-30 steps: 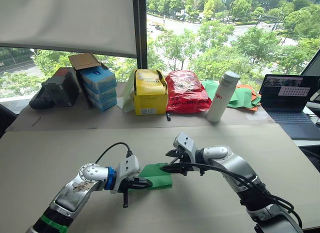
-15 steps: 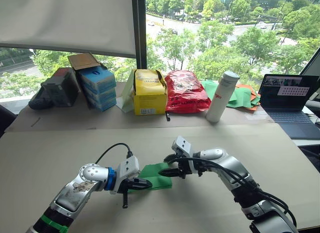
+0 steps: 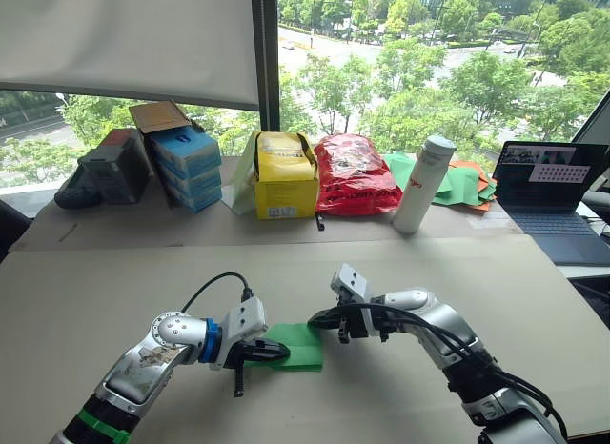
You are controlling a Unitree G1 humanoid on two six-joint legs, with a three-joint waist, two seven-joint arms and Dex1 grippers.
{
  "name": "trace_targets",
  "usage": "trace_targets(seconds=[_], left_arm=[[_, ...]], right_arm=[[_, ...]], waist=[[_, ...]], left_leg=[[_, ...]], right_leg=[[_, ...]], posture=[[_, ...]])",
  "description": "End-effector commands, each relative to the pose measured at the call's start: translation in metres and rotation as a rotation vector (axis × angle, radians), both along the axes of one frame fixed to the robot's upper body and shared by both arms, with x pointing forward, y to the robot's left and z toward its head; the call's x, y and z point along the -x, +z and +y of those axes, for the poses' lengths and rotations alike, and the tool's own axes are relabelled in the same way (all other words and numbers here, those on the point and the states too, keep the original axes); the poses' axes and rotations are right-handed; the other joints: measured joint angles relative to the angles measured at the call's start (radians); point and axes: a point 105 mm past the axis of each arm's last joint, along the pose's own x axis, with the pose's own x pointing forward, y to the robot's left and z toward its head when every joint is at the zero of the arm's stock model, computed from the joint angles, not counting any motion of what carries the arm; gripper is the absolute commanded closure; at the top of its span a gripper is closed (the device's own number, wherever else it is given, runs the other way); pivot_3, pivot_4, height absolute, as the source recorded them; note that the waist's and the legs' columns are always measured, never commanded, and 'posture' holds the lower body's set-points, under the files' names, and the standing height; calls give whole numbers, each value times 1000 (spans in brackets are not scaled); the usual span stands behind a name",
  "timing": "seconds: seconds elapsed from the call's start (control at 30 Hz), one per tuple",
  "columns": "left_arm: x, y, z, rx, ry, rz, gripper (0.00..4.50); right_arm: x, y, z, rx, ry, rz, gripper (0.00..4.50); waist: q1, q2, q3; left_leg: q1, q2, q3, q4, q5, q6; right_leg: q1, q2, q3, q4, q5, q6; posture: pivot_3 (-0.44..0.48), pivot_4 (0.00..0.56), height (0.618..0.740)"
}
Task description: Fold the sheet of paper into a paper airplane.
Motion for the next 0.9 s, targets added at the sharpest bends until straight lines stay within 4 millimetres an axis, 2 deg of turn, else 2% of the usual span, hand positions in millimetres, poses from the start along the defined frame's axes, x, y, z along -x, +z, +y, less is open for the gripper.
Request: trace_targets(seconds=[0.03,0.27,0.37,0.6,0.73,0.77,0.83,0.9], left_arm=[[3,6,-3,2,-29,-39,4500],[6,4,-3,-1,-40,-31,4500],[6,5,-1,-5,-39,-27,4500],[8,5,5,-19,-36,-19,4500],[8,5,5,-21,-42,-18,4500],[8,6,4,-21,-46,-19,4500],[8,7,4,-19,-51,-20,4500],[11,7,3,-20,-69,-19,4500]], right_arm=[[4,17,-2,-62,1,-33,4475],[6,26,-3,-107,-44,-82,4475],[12,30,-4,-120,-60,-160,4475],[29,27,-8,-131,-69,-168,4475],[17,22,-16,-128,-171,-119,4475],[14,21,-19,-115,-178,-110,4039],[14,19,-22,-91,-170,-86,3629],[14,15,-24,-59,-161,-54,2873]], waist=[[0,0,0],[0,0,0],[2,0,0],[2,0,0],[1,0,0],[1,0,0],[1,0,0],[1,0,0]], left_leg=[[0,0,0,0,0,0],[0,0,0,0,0,1],[0,0,0,0,0,1],[0,0,0,0,-2,3],[1,0,0,0,-2,3],[1,0,0,0,-2,3],[1,0,0,0,-2,3],[1,0,0,0,-2,3]], right_leg=[[0,0,0,0,0,0],[0,0,2,0,0,0],[0,0,3,0,0,0],[0,0,3,0,0,0],[0,0,2,0,0,0],[0,0,3,1,0,0],[0,0,2,1,0,0],[0,0,2,0,0,0]], posture=[[0,150,740],[0,150,740],[0,150,740],[0,150,740],[0,150,740],[0,150,740],[0,150,740],[0,150,740]])
